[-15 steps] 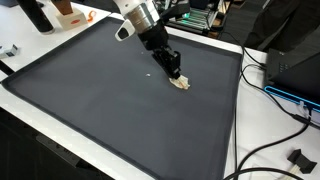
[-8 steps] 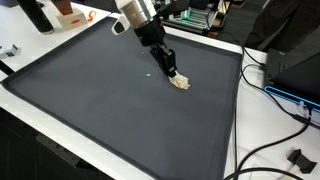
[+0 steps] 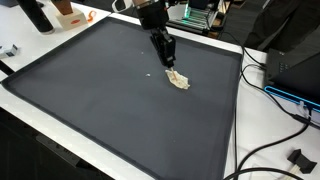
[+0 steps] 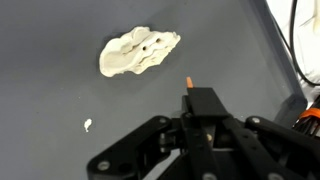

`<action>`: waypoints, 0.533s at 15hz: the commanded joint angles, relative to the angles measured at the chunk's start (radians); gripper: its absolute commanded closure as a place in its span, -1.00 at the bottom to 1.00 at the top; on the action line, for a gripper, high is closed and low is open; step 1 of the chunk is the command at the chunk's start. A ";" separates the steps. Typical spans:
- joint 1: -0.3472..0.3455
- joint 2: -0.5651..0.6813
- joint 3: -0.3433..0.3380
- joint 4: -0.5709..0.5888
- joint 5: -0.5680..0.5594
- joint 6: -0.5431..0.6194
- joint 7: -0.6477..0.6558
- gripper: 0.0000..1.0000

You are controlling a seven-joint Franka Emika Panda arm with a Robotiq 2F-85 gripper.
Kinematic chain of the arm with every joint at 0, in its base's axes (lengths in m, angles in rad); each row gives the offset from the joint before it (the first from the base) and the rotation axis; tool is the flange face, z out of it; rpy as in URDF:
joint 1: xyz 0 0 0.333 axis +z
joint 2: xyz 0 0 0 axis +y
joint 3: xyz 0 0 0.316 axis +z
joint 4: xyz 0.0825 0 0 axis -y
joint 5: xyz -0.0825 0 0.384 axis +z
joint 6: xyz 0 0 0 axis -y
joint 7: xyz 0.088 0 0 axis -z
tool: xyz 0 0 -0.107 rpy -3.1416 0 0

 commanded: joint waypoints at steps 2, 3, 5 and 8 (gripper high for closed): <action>0.048 -0.118 -0.034 -0.099 -0.175 0.023 0.187 0.94; 0.053 -0.136 -0.038 -0.108 -0.215 0.020 0.225 0.94; 0.060 -0.169 -0.041 -0.123 -0.298 0.014 0.299 0.94; 0.062 -0.217 -0.038 -0.143 -0.419 -0.001 0.393 0.94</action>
